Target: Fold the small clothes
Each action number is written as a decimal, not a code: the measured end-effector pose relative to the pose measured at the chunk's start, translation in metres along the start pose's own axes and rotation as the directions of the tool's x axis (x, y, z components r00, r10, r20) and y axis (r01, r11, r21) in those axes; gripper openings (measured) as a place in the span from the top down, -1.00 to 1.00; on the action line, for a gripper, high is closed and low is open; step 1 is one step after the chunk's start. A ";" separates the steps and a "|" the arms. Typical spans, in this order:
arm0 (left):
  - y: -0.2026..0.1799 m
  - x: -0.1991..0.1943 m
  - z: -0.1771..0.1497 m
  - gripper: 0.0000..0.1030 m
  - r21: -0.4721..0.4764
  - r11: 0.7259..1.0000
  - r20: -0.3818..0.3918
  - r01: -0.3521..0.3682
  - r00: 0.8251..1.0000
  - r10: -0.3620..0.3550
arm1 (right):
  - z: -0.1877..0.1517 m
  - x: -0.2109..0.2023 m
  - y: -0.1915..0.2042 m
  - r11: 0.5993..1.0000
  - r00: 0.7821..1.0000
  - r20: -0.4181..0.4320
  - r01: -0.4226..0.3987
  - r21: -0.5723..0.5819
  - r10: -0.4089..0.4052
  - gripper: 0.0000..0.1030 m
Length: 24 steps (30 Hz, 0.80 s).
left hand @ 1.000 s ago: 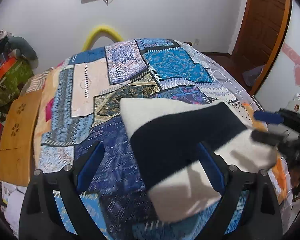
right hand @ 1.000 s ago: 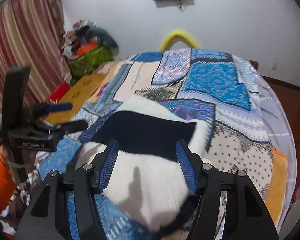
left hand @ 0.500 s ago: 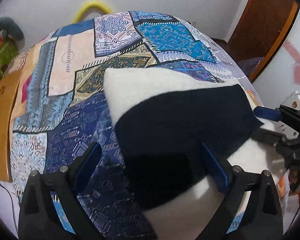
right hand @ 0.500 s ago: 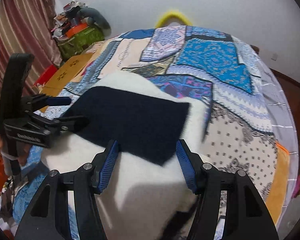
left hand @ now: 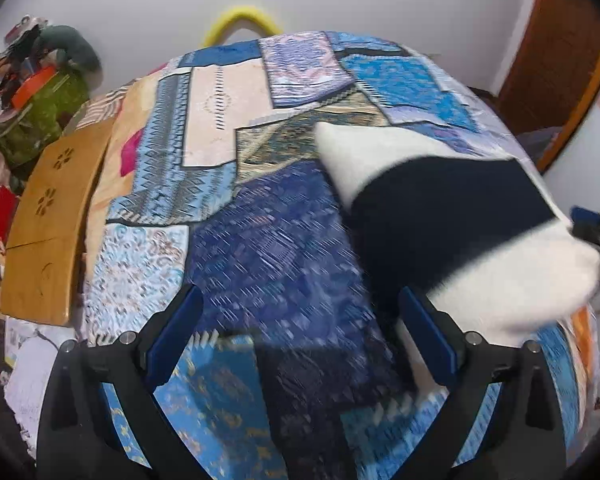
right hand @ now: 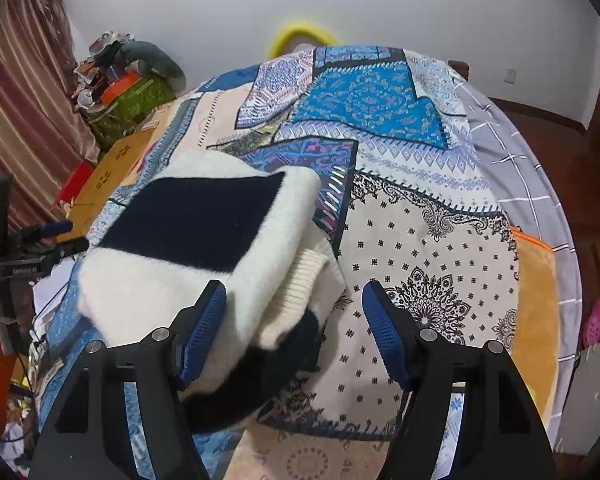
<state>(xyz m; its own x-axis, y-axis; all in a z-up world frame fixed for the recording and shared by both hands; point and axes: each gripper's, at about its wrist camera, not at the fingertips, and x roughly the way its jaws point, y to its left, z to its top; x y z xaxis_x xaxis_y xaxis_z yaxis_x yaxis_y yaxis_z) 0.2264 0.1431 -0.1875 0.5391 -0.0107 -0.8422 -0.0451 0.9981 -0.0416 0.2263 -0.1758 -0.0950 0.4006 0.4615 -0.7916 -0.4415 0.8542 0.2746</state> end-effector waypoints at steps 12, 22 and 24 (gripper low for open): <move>-0.083 0.016 -0.033 -0.92 0.223 0.974 -0.055 0.036 0.998 -0.024 | -0.022 0.019 0.032 0.997 0.996 -0.075 -0.044 -0.060 0.039 -0.30; -0.034 0.018 -0.036 -0.92 0.019 1.000 -0.058 0.022 0.998 -0.021 | -0.029 0.024 0.029 0.997 0.995 -0.086 -0.060 -0.046 0.056 -0.33; -0.028 0.015 -0.039 -0.92 -0.015 1.000 -0.048 0.011 0.999 -0.011 | -0.030 0.025 0.031 0.997 0.995 -0.087 -0.061 -0.055 0.056 -0.34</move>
<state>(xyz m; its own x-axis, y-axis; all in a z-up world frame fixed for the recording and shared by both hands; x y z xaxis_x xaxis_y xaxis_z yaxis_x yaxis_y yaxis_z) 0.2031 0.1131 -0.2195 0.4982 -0.0251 -0.8667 -0.0515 0.9970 -0.0585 0.1983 -0.1448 -0.1228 0.3037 0.4859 -0.8196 -0.5085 0.8101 0.2919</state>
